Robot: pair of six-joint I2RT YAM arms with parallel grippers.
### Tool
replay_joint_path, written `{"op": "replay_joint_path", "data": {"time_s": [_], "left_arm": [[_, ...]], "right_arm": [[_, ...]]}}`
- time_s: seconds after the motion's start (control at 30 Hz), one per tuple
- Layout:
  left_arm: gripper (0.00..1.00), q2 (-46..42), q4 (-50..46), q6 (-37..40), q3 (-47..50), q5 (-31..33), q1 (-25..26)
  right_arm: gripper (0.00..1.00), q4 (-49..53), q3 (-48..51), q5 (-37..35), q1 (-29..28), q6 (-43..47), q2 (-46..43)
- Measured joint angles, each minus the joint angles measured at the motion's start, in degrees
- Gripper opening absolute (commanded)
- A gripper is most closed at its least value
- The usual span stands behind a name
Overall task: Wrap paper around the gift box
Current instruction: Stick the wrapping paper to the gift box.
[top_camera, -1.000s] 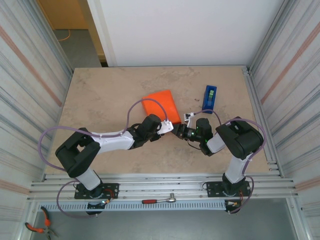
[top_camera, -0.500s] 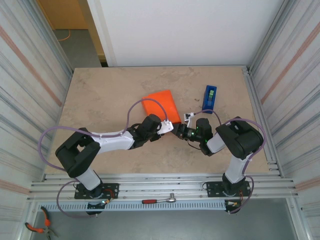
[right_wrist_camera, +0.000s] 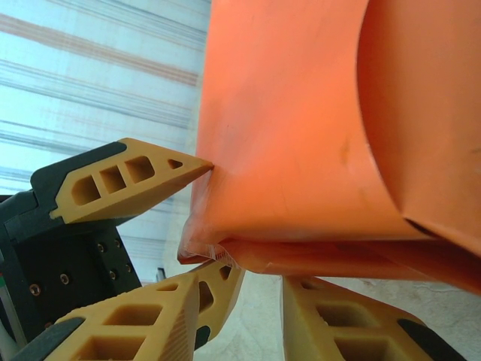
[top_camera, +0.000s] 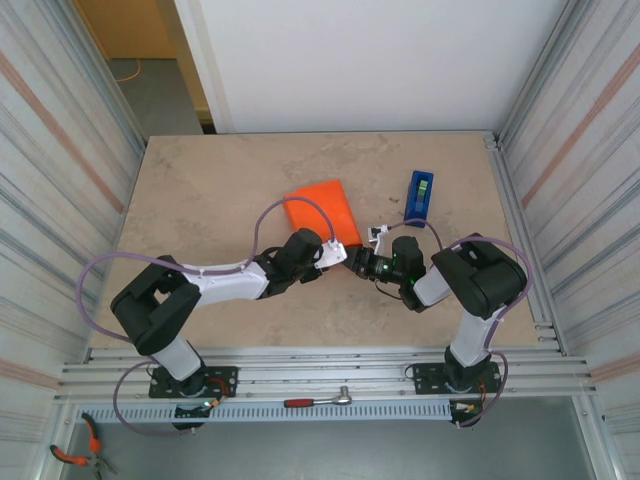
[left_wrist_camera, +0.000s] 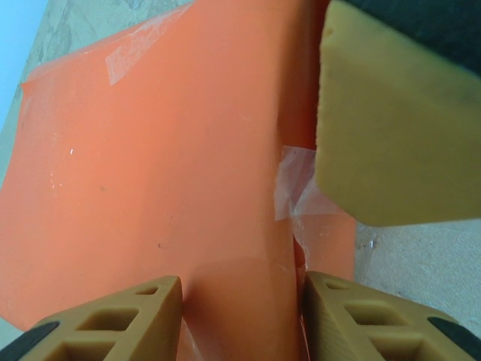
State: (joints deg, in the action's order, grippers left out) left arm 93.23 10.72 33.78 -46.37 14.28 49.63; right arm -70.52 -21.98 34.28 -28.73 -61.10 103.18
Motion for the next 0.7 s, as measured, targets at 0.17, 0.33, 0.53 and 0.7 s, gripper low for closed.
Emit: {"op": "replay_joint_path", "data": {"time_s": [0.17, 0.33, 0.53, 0.7], "left_arm": [[0.45, 0.0, 0.0, 0.1, 0.0, 0.0, 0.0], [0.45, 0.0, 0.0, 0.1, 0.0, 0.2, 0.0], [0.45, 0.0, 0.0, 0.1, 0.0, 0.3, 0.0], [0.44, 0.0, 0.0, 0.1, 0.0, 0.4, 0.1]], "right_arm": [[0.36, -0.3, 0.0, 0.0, 0.3, -0.2, 0.0], [0.37, -0.7, 0.0, 0.0, 0.3, -0.4, 0.0], [0.38, -1.1, 0.0, 0.0, 0.3, -0.4, 0.0], [0.39, -1.1, 0.1, 0.0, 0.3, -0.4, 0.0]]}}
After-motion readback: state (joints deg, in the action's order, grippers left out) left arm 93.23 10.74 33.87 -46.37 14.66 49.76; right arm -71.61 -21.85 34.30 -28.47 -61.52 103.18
